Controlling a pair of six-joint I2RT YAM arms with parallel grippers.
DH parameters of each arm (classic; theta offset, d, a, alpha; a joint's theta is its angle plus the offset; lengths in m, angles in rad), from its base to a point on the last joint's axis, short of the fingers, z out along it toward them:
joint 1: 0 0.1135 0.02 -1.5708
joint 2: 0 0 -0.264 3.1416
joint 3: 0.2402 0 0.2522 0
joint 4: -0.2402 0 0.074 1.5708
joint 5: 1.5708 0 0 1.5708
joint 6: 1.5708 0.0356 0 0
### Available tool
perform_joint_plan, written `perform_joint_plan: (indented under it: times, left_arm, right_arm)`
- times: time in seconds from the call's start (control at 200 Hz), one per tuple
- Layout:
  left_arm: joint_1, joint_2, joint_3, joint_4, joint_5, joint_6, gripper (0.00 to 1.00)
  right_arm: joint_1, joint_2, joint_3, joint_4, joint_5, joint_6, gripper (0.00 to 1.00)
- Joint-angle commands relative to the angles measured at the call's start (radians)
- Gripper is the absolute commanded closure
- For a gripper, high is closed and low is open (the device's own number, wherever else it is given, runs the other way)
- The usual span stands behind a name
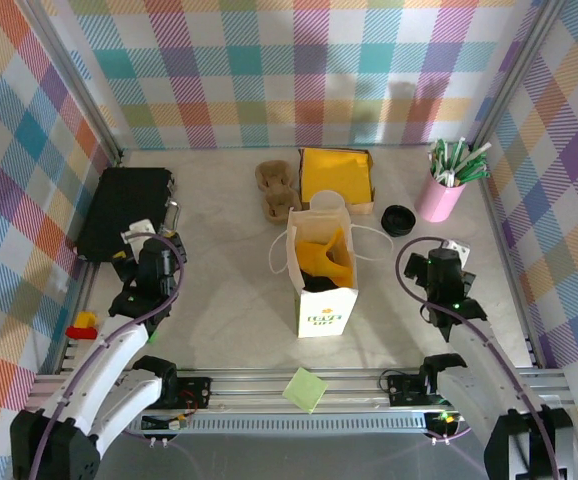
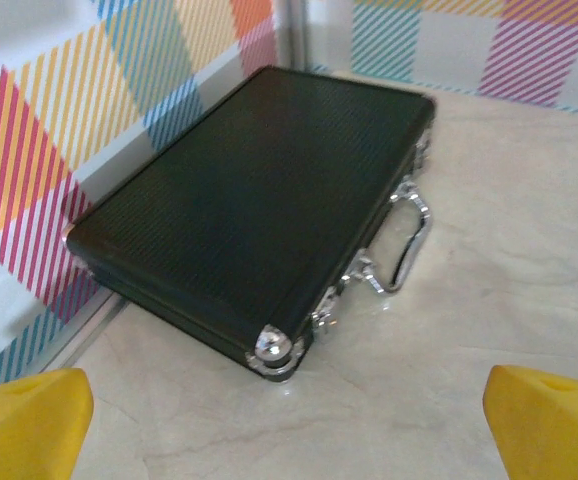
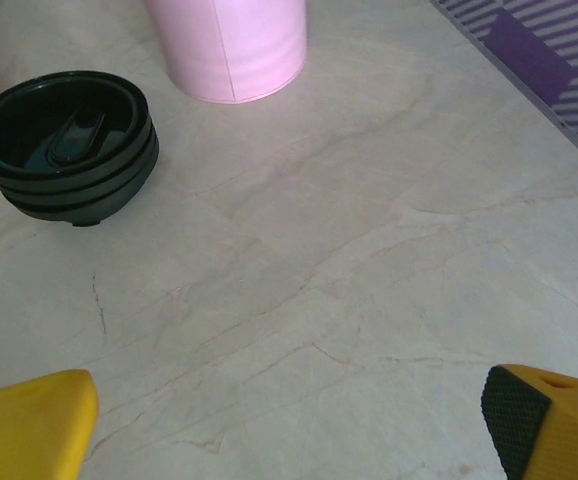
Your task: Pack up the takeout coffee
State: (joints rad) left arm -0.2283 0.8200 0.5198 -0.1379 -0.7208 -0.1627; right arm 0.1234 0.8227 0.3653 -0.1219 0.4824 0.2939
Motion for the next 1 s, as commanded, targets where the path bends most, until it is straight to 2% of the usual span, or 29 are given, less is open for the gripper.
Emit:
perform_joint_plan:
  times: [0.0, 0.17, 0.48, 0.555, 0.62, 0.695, 0.78, 0.875, 0.905, 0.955, 0.995]
  left_arm:
    - [0.056, 0.025, -0.066, 0.18, 0.041, 0.024, 0.0]
    - [0.084, 0.103, -0.139, 0.347, 0.127, 0.041, 0.0]
    - [0.09, 0.41, -0.266, 0.907, 0.251, 0.098, 0.0]
    - [0.091, 0.483, -0.272, 1.03, 0.306, 0.135, 0.0]
    - [0.093, 0.538, -0.271, 1.112, 0.354, 0.162, 0.0]
    - [0.095, 0.605, -0.249, 1.13, 0.391, 0.174, 0.0]
    - [0.097, 0.686, -0.26, 1.219, 0.427, 0.189, 0.0]
    - [0.098, 0.776, -0.248, 1.302, 0.412, 0.198, 0.0]
    - [0.098, 0.767, -0.225, 1.264, 0.407, 0.191, 0.0]
    - [0.101, 0.746, -0.164, 1.084, 0.394, 0.17, 0.0]
    - [0.103, 0.765, -0.126, 1.048, 0.391, 0.174, 0.0]
  right_arm:
    - [-0.01, 0.066, -0.04, 0.31, -0.033, -0.126, 0.01]
    - [-0.02, 0.256, -0.066, 0.544, -0.156, -0.234, 0.01]
    - [-0.021, 0.501, -0.019, 0.864, -0.301, -0.361, 0.01]
    - [-0.028, 0.536, 0.011, 0.854, -0.333, -0.343, 0.01]
    - [-0.03, 0.583, 0.006, 0.92, -0.378, -0.348, 0.01]
    - [-0.03, 0.646, 0.002, 0.992, -0.397, -0.355, 0.01]
    - [-0.04, 0.642, 0.009, 0.967, -0.404, -0.347, 0.01]
    - [-0.053, 0.657, 0.02, 0.959, -0.422, -0.337, 0.01]
    - [-0.063, 0.668, 0.033, 0.946, -0.433, -0.325, 0.01]
    - [-0.097, 0.695, 0.056, 0.918, -0.462, -0.294, 0.01]
    - [-0.117, 0.724, 0.048, 0.968, -0.492, -0.278, 0.01]
